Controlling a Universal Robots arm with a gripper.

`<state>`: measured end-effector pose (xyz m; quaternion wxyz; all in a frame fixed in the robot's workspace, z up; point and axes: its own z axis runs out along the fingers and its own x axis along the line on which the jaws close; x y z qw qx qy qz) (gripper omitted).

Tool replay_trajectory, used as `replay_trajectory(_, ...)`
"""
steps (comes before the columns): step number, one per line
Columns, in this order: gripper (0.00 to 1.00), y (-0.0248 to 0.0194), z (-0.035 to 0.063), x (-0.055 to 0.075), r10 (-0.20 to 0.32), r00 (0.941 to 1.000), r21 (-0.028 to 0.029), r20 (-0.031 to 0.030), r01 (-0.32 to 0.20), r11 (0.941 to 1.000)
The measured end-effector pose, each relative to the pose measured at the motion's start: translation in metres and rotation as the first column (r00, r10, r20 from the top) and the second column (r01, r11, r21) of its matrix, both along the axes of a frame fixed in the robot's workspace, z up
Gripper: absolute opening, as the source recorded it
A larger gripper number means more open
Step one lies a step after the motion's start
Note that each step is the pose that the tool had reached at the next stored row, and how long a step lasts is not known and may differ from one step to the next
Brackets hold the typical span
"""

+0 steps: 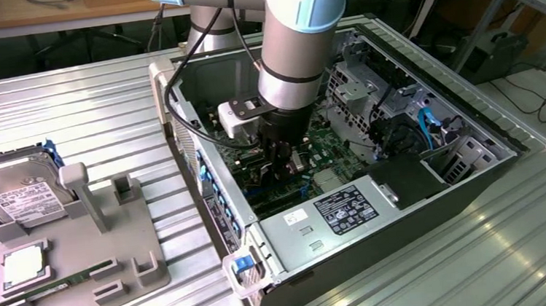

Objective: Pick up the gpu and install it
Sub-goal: 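Insert the gpu into the slot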

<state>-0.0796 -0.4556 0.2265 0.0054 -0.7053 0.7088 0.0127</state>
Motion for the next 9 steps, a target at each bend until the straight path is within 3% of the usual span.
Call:
replay_trajectory(2,0.28,-0.0005,0.0009,0.000,0.000,1.0000,-0.0034,-0.0005,0.000,1.0000)
replay_trajectory(3,0.34,-0.0008,0.0022,0.000,0.000,1.0000,-0.0058,-0.0016,0.000,1.0000)
replay_trajectory(6,0.34,-0.0007,0.0062,0.000,0.000,1.0000,-0.0042,0.0017,0.000,1.0000)
replay_trajectory(9,0.34,-0.0007,0.0180,0.000,0.000,1.0000,-0.0048,0.0052,0.000,1.0000)
